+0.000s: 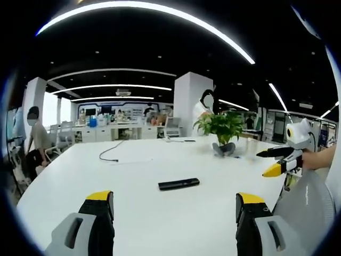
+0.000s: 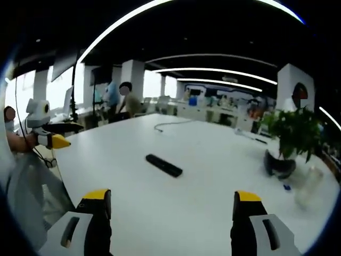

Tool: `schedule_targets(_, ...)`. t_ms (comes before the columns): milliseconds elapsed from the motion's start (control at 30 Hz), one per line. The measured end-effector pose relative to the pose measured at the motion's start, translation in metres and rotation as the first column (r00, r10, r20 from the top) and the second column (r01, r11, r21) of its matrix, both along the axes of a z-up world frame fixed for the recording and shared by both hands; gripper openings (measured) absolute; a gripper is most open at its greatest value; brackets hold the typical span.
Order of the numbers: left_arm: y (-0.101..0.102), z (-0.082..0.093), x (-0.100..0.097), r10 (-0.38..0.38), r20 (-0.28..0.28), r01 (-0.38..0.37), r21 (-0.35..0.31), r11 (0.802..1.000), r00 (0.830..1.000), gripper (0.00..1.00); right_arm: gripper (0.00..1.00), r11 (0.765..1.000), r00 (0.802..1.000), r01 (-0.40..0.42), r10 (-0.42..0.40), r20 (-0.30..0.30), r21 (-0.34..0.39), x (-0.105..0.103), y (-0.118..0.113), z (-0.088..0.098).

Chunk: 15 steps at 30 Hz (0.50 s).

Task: Press the specified remote control buttons in sequence, fully releasing each button before pressing the next.

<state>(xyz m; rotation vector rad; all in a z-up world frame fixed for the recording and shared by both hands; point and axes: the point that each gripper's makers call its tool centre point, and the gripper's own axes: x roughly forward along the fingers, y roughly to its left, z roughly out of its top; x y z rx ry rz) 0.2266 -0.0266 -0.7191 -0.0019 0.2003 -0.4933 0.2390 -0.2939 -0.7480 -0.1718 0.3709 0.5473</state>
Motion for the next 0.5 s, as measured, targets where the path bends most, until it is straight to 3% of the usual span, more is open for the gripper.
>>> schedule_targets(500,-0.0005,0.0012,-0.0006,0.002,-0.005,-0.002,-0.026,1.000,1.000,0.99,0.95,0.999,1.000,-0.010,0.010,-0.009,-0.042,-0.0013,0.0007,-0.0053)
